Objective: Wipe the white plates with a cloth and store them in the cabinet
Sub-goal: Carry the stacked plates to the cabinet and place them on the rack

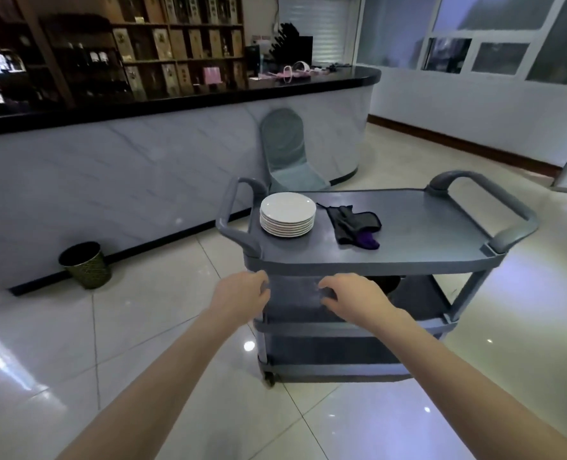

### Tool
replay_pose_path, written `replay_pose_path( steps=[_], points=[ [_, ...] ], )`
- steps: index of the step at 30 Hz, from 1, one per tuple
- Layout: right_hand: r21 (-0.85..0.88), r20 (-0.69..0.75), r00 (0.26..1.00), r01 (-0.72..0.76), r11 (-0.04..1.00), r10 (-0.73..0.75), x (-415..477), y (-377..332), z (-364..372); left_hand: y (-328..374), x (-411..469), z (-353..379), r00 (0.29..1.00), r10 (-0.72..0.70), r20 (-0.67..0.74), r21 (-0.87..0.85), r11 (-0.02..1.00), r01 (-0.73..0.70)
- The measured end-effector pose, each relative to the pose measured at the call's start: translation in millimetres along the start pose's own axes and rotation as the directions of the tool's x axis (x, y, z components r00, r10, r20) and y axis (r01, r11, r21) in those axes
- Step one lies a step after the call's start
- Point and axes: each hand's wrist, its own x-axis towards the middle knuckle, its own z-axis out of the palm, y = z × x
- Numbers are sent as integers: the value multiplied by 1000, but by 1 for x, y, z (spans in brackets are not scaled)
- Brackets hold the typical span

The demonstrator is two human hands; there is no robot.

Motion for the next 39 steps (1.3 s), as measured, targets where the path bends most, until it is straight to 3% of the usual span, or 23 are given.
replay_pose_path(
  steps=[13, 16, 22, 25, 31, 39],
  points=[
    [99, 34, 994, -102, 990, 99, 309, 86, 13, -88, 315, 88, 1000, 12, -23, -233, 972, -17],
    [170, 54, 990, -138, 976, 131, 361, 106, 28, -100, 373, 107, 999, 7, 43, -318, 948, 7],
    [373, 146, 972, -228, 899, 185, 426, 139, 58, -116, 434, 141, 983, -123, 136, -405, 898, 169],
    [526, 195, 963, -262, 810, 185, 452, 151, 71, -124, 450, 151, 942, -248, 225, -547, 768, 333],
    [650, 299, 950, -273, 709, 91, 474, 169, 94, -127, 446, 154, 928, -220, 302, -688, 624, 372],
    [843, 293, 956, -276, 461, 36, 481, 183, 105, -134, 449, 154, 889, -249, 385, -693, 558, 457]
  ],
)
